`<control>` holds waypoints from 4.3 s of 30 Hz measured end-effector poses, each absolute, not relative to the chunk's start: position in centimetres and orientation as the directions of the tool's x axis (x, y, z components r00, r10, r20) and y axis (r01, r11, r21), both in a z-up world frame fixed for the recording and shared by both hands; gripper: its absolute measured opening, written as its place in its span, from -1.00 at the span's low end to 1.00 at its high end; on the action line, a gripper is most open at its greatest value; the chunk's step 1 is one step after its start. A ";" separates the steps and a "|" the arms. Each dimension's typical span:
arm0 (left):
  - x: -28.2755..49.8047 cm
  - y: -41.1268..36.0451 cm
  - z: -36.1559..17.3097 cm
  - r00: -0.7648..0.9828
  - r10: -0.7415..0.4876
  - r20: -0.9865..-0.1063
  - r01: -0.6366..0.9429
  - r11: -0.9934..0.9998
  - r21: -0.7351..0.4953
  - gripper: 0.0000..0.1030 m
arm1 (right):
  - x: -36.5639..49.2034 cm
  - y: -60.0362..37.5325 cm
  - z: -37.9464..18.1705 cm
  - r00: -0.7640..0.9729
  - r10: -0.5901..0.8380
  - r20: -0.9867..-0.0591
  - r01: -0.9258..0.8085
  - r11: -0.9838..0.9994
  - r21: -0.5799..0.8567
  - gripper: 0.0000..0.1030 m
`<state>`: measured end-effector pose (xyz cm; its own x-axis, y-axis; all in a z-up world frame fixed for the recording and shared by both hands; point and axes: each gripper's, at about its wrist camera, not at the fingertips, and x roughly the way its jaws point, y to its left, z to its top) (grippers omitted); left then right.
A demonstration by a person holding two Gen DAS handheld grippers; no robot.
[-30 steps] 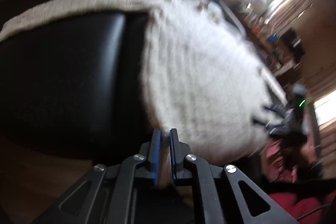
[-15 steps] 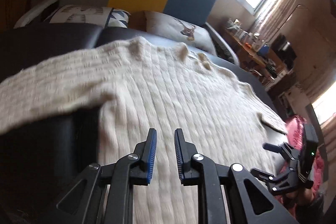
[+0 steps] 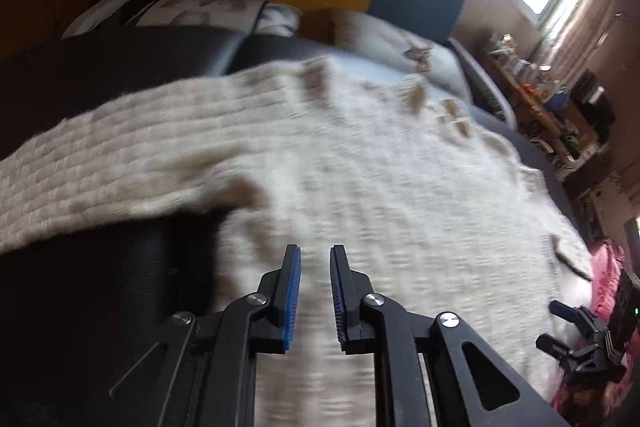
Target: Fold clothes
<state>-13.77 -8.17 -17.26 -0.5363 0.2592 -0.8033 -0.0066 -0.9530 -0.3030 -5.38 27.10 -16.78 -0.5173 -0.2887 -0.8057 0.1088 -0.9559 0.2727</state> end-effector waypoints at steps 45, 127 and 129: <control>-24.4 11.6 -20.4 -0.241 0.415 -0.877 -0.254 -0.899 -0.356 -0.61 | -11.2 60.4 -14.1 -0.745 0.072 -0.663 -0.483 -0.744 0.463 -0.78; -25.5 -10.6 -22.0 -0.465 0.598 -0.653 0.131 -0.683 -0.719 -0.91 | -16.4 40.8 -21.3 -0.800 -0.476 -0.365 -0.288 -0.229 0.930 1.00; -25.4 -11.0 -22.2 -0.472 0.607 -0.639 0.128 -0.670 -0.731 -0.91 | -16.5 40.5 -20.7 -0.793 -0.476 -0.380 -0.291 -0.253 0.923 1.00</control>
